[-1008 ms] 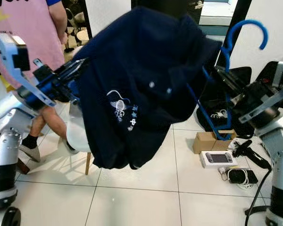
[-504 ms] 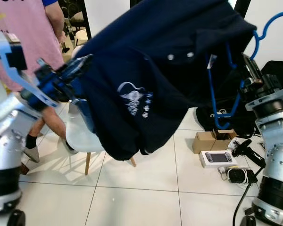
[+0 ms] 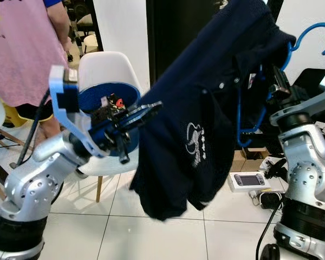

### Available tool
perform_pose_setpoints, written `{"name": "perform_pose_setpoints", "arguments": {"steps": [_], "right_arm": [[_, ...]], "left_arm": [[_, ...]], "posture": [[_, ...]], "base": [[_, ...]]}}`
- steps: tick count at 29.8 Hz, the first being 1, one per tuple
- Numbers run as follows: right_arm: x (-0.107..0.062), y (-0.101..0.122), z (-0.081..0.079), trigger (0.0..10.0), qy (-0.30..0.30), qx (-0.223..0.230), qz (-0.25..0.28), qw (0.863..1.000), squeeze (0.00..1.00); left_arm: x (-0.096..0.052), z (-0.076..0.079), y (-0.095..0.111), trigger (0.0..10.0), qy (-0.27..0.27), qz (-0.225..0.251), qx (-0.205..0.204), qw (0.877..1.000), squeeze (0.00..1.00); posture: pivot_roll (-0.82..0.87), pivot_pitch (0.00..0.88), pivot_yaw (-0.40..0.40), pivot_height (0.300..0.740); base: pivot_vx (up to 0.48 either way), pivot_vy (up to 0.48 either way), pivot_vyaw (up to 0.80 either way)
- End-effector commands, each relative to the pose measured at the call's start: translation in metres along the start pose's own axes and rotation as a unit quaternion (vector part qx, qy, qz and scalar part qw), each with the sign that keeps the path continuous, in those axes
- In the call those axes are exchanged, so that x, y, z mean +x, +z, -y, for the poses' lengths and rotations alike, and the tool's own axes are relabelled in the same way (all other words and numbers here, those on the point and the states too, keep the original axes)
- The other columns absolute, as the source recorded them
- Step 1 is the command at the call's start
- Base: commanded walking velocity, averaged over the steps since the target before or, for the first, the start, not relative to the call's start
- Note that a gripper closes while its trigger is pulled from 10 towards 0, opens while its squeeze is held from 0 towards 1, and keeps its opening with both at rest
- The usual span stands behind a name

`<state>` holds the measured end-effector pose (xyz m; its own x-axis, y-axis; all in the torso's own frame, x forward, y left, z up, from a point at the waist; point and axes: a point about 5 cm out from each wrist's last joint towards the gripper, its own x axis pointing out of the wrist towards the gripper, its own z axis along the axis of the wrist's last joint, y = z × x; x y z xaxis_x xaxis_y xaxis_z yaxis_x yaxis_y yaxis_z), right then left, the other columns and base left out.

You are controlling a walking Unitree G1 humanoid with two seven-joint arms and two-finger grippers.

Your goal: Hang hanger

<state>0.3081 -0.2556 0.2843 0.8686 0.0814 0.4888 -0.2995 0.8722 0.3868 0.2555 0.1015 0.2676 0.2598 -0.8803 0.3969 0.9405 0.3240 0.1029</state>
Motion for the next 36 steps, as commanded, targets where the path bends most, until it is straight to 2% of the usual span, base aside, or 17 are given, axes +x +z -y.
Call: {"name": "perform_pose_setpoints", "arguments": {"steps": [1, 6, 9, 10, 12, 14, 15, 16, 18, 19, 20, 21, 23, 30, 32, 34, 36], "right_arm": [[0.003, 0.008, -0.002, 10.0, 0.000, 0.001, 0.024, 1.000, 0.00], [0.004, 0.010, -0.001, 10.0, 0.000, -0.004, 0.024, 1.000, 0.00], [0.006, 0.015, 0.000, 10.0, 0.007, -0.027, 0.019, 0.999, 0.00], [0.006, 0.015, 0.000, 10.0, 0.007, -0.027, 0.019, 0.999, 0.00], [0.005, 0.016, -0.004, 10.0, 0.030, -0.054, 0.011, 0.998, 0.00], [0.005, 0.016, -0.004, 10.0, 0.030, -0.054, 0.011, 0.998, 0.00], [0.004, 0.017, -0.006, 10.0, 0.046, -0.072, 0.008, 0.996, 0.00], [0.004, 0.017, -0.006, 10.0, 0.046, -0.072, 0.008, 0.996, 0.00], [0.003, 0.021, -0.010, 10.0, 0.071, -0.094, 0.007, 0.993, 0.00], [0.003, 0.021, -0.010, 10.0, 0.071, -0.094, 0.007, 0.993, 0.00], [0.002, 0.023, -0.011, 10.0, 0.080, -0.101, 0.008, 0.992, 0.00], [0.002, 0.024, -0.015, 10.0, 0.099, -0.108, 0.008, 0.989, 0.00], [0.000, 0.025, -0.020, 10.0, 0.122, -0.112, 0.006, 0.986, 0.00], [-0.002, 0.021, -0.030, 10.0, 0.170, -0.122, -0.006, 0.978, 0.00], [-0.003, 0.018, -0.031, 10.0, 0.181, -0.130, -0.015, 0.975, 0.00], [-0.008, 0.009, -0.034, 10.0, 0.218, -0.165, -0.050, 0.961, 0.00], [-0.008, 0.009, -0.034, 10.0, 0.218, -0.165, -0.050, 0.961, 0.00]], "left_arm": [[-0.003, 0.003, -0.001, 0.0, -0.013, -0.020, 0.012, 1.000, 0.00], [-0.018, -0.001, -0.011, 0.0, -0.001, -0.081, 0.028, 0.996, 0.00], [-0.044, -0.013, -0.028, 0.0, 0.034, -0.186, 0.076, 0.979, 0.00], [-0.044, -0.013, -0.028, 0.0, 0.034, -0.186, 0.076, 0.979, 0.00], [-0.059, -0.026, -0.034, 0.0, 0.076, -0.233, 0.105, 0.964, 0.00], [-0.059, -0.026, -0.034, 0.0, 0.076, -0.233, 0.105, 0.964, 0.00], [-0.069, -0.033, -0.039, 0.0, 0.099, -0.266, 0.124, 0.951, 0.00], [-0.069, -0.033, -0.039, 0.0, 0.099, -0.266, 0.124, 0.951, 0.00], [-0.083, -0.041, -0.046, 0.0, 0.122, -0.310, 0.144, 0.932, 0.00], [-0.083, -0.041, -0.046, 0.0, 0.122, -0.310, 0.144, 0.932, 0.00], [-0.085, -0.043, -0.047, 5.8, 0.133, -0.312, 0.145, 0.929, 0.00], [-0.086, -0.042, -0.048, 10.0, 0.136, -0.316, 0.140, 0.929, 0.95], [-0.087, -0.041, -0.051, 10.0, 0.134, -0.325, 0.132, 0.927, 1.00], [-0.088, -0.040, -0.053, 10.0, 0.126, -0.337, 0.135, 0.923, 1.00], [-0.087, -0.041, -0.047, 10.0, 0.119, -0.332, 0.140, 0.925, 1.00], [-0.083, -0.049, -0.020, 10.0, 0.116, -0.308, 0.170, 0.929, 1.00], [-0.083, -0.049, -0.020, 10.0, 0.116, -0.308, 0.170, 0.929, 1.00]], "posture": [[-0.02, 0.024, -0.023, 0.740], [-0.02, 0.024, -0.026, 0.740], [-0.02, 0.025, -0.030, 0.740], [-0.02, 0.025, -0.030, 0.740], [-0.03, 0.025, -0.031, 0.740], [-0.03, 0.025, -0.031, 0.740], [-0.03, 0.025, -0.031, 0.740], [-0.03, 0.025, -0.031, 0.740], [-0.03, 0.025, -0.031, 0.740], [-0.03, 0.025, -0.031, 0.740], [-0.03, 0.025, -0.032, 0.740], [-0.03, 0.025, -0.032, 0.740], [-0.03, 0.025, -0.032, 0.740], [-0.03, 0.026, -0.032, 0.740], [-0.03, 0.026, -0.032, 0.740], [-0.03, 0.027, -0.031, 0.740], [-0.03, 0.027, -0.031, 0.740]], "base": [[0.000, 0.000, 0.00], [0.000, 0.000, 0.00], [0.000, 0.000, 0.00], [0.000, 0.000, 0.00], [0.000, 0.000, 0.00], [0.000, 0.000, 0.00], [0.000, 0.000, 0.00], [0.000, 0.000, 0.00], [0.000, 0.000, 0.00], [0.000, 0.000, 0.00], [0.000, 0.000, 0.00], [0.000, 0.000, 0.00], [0.000, 0.000, 0.00], [0.000, 0.000, 0.00], [0.000, 0.000, 0.00], [0.000, 0.000, 0.00], [0.000, 0.000, 0.00]]}}
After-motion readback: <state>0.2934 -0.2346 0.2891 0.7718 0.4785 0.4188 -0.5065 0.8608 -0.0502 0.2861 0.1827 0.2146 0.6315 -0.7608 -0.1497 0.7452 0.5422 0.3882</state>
